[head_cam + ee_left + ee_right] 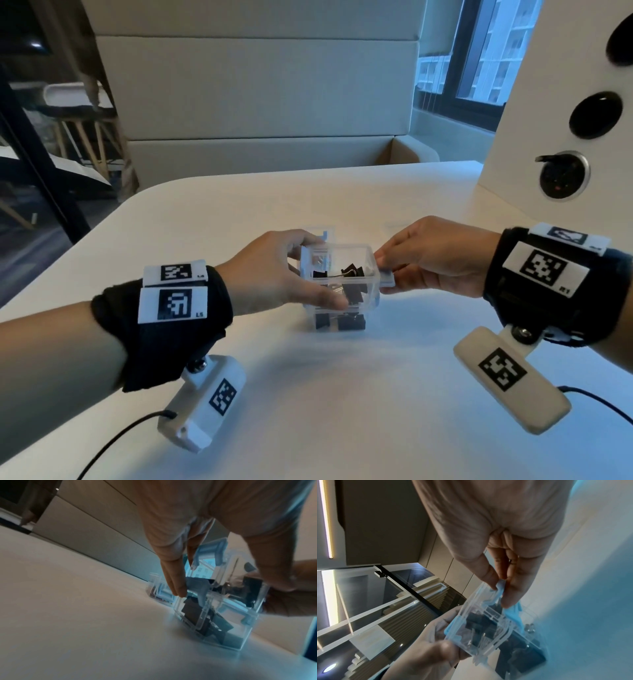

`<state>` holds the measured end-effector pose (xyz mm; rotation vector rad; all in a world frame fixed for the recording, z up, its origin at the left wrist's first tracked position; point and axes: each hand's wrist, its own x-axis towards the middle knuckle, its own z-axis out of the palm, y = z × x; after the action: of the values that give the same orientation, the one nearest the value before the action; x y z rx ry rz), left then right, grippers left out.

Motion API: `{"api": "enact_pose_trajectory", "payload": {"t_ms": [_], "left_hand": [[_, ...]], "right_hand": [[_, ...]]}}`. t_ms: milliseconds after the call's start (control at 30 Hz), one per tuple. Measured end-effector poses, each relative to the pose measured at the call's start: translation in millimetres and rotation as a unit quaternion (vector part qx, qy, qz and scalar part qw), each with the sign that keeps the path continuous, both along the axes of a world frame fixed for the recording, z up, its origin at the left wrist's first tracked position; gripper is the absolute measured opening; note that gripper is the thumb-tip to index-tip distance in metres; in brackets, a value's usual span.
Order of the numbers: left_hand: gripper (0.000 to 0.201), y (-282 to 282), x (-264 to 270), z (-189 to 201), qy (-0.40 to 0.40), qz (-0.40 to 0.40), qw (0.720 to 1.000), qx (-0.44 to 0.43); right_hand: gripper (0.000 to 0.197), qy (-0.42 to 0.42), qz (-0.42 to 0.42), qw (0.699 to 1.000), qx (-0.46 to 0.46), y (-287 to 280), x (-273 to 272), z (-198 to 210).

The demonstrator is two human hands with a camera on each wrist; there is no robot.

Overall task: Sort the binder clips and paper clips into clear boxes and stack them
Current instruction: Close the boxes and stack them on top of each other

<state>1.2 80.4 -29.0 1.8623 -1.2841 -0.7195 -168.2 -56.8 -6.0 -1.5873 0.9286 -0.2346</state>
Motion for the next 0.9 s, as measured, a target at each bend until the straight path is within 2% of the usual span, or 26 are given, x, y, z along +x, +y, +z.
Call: {"api": "enact_pose_trajectory", "payload": {"t_ms": [33,100,200,367,433,467,533,567,667,733,767,833,900], "left_hand": [[0.075,1,1,1,0.032,0.000,0.999,-0.002],[0.051,3,1,4,0.103,0.002,0.995,-0.003],[0.023,6,5,9,0.134,0.003,0.991,0.011],[0.022,4,16,14,0.172,0.036,0.984,0.027],[0.023,3,16,15,0.184,0.046,0.981,0.031],[0.023,3,15,15,0.188,0.047,0.980,0.032],[0.025,2,12,14,0.194,0.046,0.979,0.032],[0.026,2,10,14,0.197,0.049,0.979,0.031],[0.028,0,5,12,0.210,0.067,0.975,0.027],[0.028,0,3,11,0.220,0.074,0.972,0.024],[0.027,0,2,11,0.226,0.076,0.971,0.021],[0.027,1,2,10,0.231,0.081,0.970,0.015],[0.028,1,2,9,0.234,0.088,0.968,0.012]], "right_hand": [[0.017,0.005,0.006,1.000,-0.002,-1,1,0],[0.016,0.014,0.017,1.000,-0.005,-5,2,0],[0.016,0.050,0.035,0.998,-0.026,-11,6,2],[0.018,0.131,0.071,0.975,-0.168,-33,25,10],[0.025,0.186,0.141,0.933,-0.273,-45,39,11],[0.036,0.225,0.181,0.894,-0.344,-51,48,12],[0.064,0.287,0.244,0.794,-0.477,-58,66,10],[0.079,0.292,0.269,0.760,-0.514,-59,76,8],[0.107,0.306,0.345,0.695,-0.551,-55,100,5],[0.110,0.321,0.379,0.662,-0.561,-49,112,3],[0.108,0.323,0.395,0.656,-0.557,-47,117,1],[0.103,0.310,0.419,0.658,-0.544,-45,122,-4],[0.090,0.294,0.422,0.660,-0.547,-47,122,-6]]}}
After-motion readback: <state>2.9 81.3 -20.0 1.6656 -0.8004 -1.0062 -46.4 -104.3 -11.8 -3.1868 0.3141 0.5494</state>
